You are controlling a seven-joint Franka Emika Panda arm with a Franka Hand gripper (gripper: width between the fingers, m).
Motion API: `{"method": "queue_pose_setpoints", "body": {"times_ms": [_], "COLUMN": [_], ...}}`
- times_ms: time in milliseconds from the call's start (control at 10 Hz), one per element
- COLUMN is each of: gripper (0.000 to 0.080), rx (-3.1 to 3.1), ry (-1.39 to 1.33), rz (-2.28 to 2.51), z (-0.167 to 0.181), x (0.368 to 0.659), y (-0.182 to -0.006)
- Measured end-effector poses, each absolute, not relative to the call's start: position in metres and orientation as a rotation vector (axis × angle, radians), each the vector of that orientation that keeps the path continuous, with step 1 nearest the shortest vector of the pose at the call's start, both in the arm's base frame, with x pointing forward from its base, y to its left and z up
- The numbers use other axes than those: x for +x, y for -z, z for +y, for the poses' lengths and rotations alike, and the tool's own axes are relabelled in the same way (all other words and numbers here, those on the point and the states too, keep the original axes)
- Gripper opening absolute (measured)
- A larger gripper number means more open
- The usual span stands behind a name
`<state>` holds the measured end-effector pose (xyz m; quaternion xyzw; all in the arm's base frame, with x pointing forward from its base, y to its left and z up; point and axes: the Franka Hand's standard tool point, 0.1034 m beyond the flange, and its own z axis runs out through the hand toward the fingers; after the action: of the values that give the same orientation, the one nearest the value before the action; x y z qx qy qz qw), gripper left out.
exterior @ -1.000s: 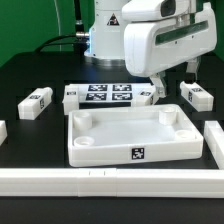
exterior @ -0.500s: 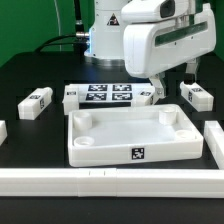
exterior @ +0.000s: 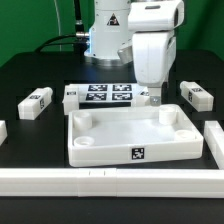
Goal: Assemble desk
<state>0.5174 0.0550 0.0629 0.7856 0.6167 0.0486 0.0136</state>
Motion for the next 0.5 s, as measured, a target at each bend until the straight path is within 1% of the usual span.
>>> {"method": "queue_pose_setpoints", "body": {"times_ms": [100, 200, 300, 500], "gripper": [0.0649, 0.0649, 0.0649, 0.0649], "rx": [2.417, 2.283, 1.995, 1.739], "ry": [-0.150, -0.145, -0.168, -0.137], "rz": [1.955, 2.090, 2.309, 2.480], "z": [0.054, 0.051, 0.035, 0.009], "x": [0.517, 0.517, 0.516, 0.511], "y": [-0.063, -0.062, -0.058, -0.052]}}
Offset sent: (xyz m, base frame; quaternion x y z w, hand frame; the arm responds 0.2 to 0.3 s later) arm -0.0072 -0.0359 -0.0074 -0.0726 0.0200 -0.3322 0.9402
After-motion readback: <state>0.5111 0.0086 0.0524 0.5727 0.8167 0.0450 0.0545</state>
